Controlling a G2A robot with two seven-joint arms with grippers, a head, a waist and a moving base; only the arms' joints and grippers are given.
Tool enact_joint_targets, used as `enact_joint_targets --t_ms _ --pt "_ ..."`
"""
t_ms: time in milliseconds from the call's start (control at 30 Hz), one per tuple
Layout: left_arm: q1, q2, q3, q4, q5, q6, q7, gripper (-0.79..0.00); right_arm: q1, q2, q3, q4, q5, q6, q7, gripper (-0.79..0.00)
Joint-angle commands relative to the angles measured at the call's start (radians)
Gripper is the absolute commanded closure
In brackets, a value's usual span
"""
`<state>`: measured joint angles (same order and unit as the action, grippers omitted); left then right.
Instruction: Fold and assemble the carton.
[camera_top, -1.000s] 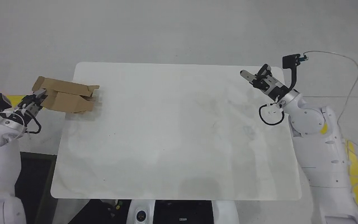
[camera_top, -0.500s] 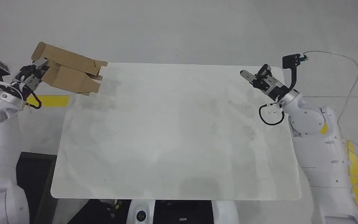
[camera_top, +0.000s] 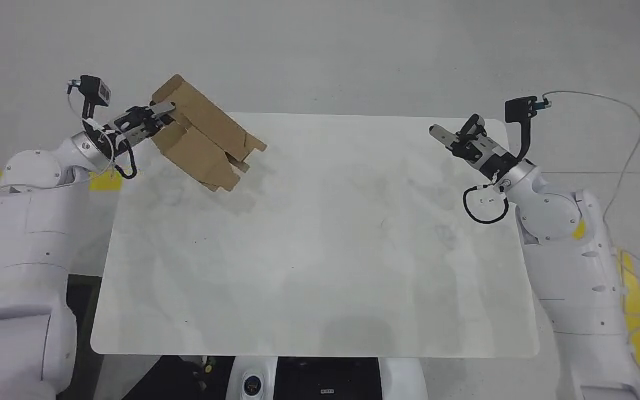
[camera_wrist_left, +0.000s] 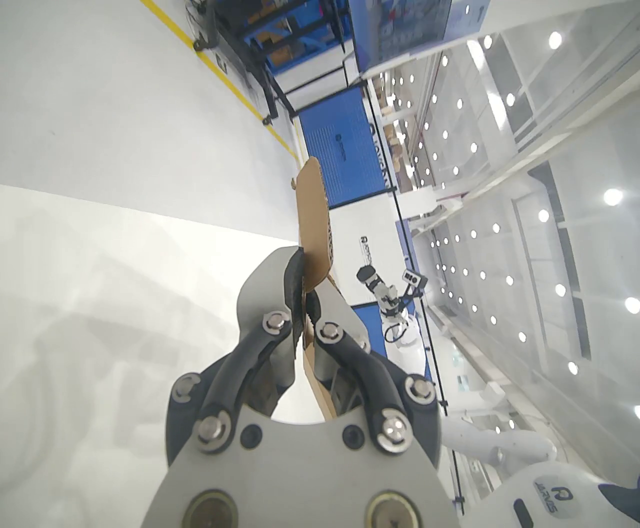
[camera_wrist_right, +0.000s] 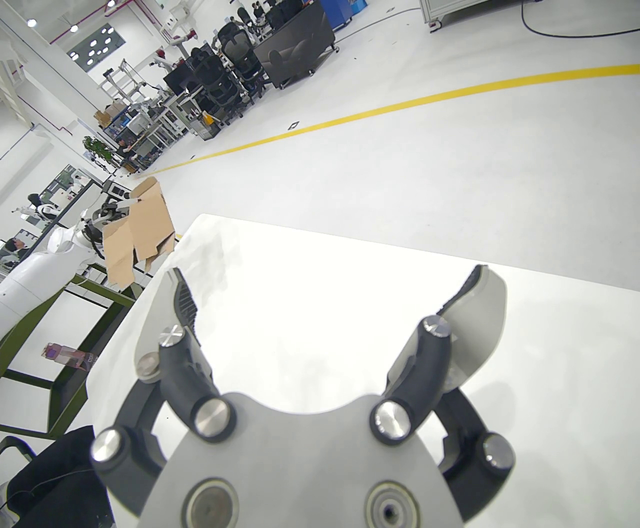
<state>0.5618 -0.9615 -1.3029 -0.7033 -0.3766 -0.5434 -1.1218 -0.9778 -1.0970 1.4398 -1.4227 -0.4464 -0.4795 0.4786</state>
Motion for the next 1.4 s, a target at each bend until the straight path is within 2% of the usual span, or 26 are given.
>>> enact_joint_targets --t_ms 0,267,433,600,667,800,1033,1367 --pt "-0.011 -0.011 0.04 -0.01 0.015 -0.014 -0.029 0.0 0.0 0.0 0.0 0.0 0.0 0.0 0.0 -0.785" --pt "-0.033 -0.062 0.158 -0.063 -0.042 -0.046 -0.109 0.0 0.0 0.0 0.0 0.0 0.0 0.0 0.0 -0.785" --pt "-0.018 -0.075 0.211 -0.141 -0.045 -0.051 -0.104 0.0 0.0 0.0 0.0 0.0 0.0 0.0 0.0 -0.785" --pt "0.015 -0.07 0.247 -0.233 -0.032 -0.058 -0.097 0.0 -0.003 0.0 0.0 0.0 0.001 0.003 -0.002 -0.785" --pt "0.025 -0.066 0.259 -0.261 -0.028 -0.056 -0.099 0.0 -0.016 -0.002 -0.006 -0.003 0.055 0.0 0.007 -0.785" --pt "0.037 -0.057 0.281 -0.298 -0.028 -0.057 -0.098 0.0 0.004 -0.003 -0.036 0.024 0.176 -0.037 0.121 -0.785" --pt "0.035 -0.046 0.32 -0.334 -0.06 -0.047 -0.108 0.0 0.087 -0.024 -0.175 0.099 0.411 -0.096 0.315 -0.785" --pt "0.039 -0.032 0.364 -0.364 -0.143 -0.023 -0.132 0.0 0.19 -0.075 -0.378 0.202 0.641 -0.17 0.436 -0.785"
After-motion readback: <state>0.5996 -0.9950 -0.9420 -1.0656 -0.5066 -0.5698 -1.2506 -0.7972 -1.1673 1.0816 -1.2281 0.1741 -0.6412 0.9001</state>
